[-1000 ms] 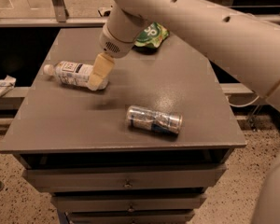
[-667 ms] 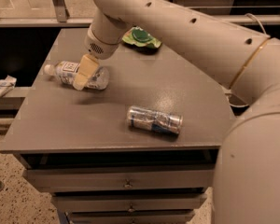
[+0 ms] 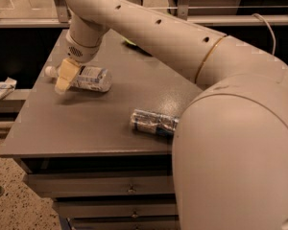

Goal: Place blue plastic bottle upright

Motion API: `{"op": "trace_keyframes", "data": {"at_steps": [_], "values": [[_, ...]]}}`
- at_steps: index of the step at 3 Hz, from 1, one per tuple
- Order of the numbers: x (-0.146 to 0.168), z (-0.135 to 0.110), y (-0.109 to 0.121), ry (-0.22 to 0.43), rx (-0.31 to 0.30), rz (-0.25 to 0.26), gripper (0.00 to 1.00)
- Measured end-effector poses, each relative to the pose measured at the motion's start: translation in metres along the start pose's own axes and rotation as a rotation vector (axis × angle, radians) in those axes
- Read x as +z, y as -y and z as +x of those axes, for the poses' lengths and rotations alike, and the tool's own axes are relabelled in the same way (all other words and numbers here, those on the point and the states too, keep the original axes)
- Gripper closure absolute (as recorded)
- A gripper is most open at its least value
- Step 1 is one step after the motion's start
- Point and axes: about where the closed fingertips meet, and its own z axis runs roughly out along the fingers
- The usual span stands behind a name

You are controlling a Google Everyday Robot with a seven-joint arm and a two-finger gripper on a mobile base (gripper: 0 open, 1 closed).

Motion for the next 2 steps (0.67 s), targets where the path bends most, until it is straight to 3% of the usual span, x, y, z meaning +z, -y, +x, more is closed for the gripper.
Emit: {"op": "trace_keyframes", "data": {"at_steps": [2], "values": [[0.0169, -0.0125, -0.0054, -0.133, -0.081, 0.054, 0.05]]}}
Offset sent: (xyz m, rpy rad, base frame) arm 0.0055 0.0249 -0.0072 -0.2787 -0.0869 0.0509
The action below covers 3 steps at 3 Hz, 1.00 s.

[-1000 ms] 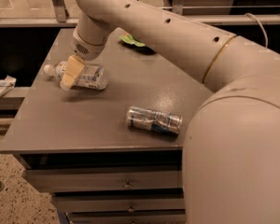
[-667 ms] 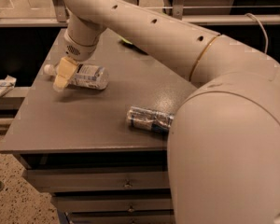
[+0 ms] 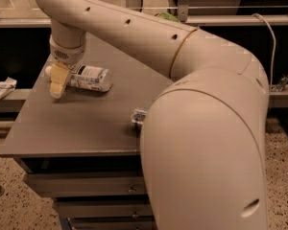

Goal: Place blue plastic bottle upright

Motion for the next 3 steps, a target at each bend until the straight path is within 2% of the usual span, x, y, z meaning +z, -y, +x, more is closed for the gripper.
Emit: {"op": "trace_keyframes", "data": {"at_steps": [1, 2, 3], "values": [[0.0021, -0.0006, 0.0013, -0.074, -0.039, 0.039, 0.21], [0.0015, -0.0017, 0.0029, -0.117, -0.066, 0.058, 0.45], [-0.0032, -0.0033, 0.0044, -0.132, -0.081, 0.07, 0.67]]}}
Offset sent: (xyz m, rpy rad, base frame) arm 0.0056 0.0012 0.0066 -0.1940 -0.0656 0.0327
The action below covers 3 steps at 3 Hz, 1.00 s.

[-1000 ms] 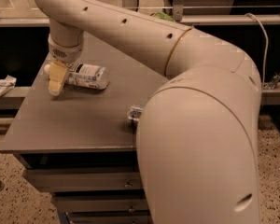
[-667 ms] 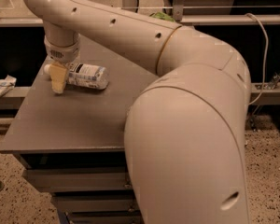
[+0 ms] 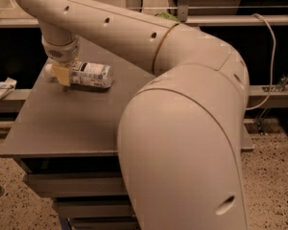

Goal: Place blue plastic bottle upright

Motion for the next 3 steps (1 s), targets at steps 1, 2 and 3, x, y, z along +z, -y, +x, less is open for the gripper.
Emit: {"op": "trace_keyframes", "data": {"at_steps": [1, 2, 3], "values": [[-0.042, 0.01, 0.015, 0.101, 0.004, 0.045, 0.98], [-0.079, 0.026, 0.038, 0.224, 0.01, 0.096, 1.0], [-0.117, 0.041, 0.053, 0.409, 0.004, 0.125, 1.0]]}}
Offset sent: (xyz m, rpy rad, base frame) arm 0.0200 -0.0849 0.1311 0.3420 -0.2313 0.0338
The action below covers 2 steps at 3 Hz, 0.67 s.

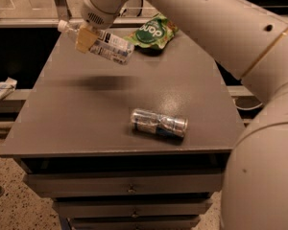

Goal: Place blue plastic bottle upright

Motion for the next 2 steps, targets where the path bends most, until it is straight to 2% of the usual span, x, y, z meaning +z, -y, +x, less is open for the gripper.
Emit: {"op": "trace_keyframes", "data": {"at_steps": [1, 2], "values": [[-0.036, 0.008, 0.018, 0.261, 0.025, 0.023, 1.0], [-0.063, 0.016, 0.026, 0.465, 0.051, 0.038, 1.0]]}}
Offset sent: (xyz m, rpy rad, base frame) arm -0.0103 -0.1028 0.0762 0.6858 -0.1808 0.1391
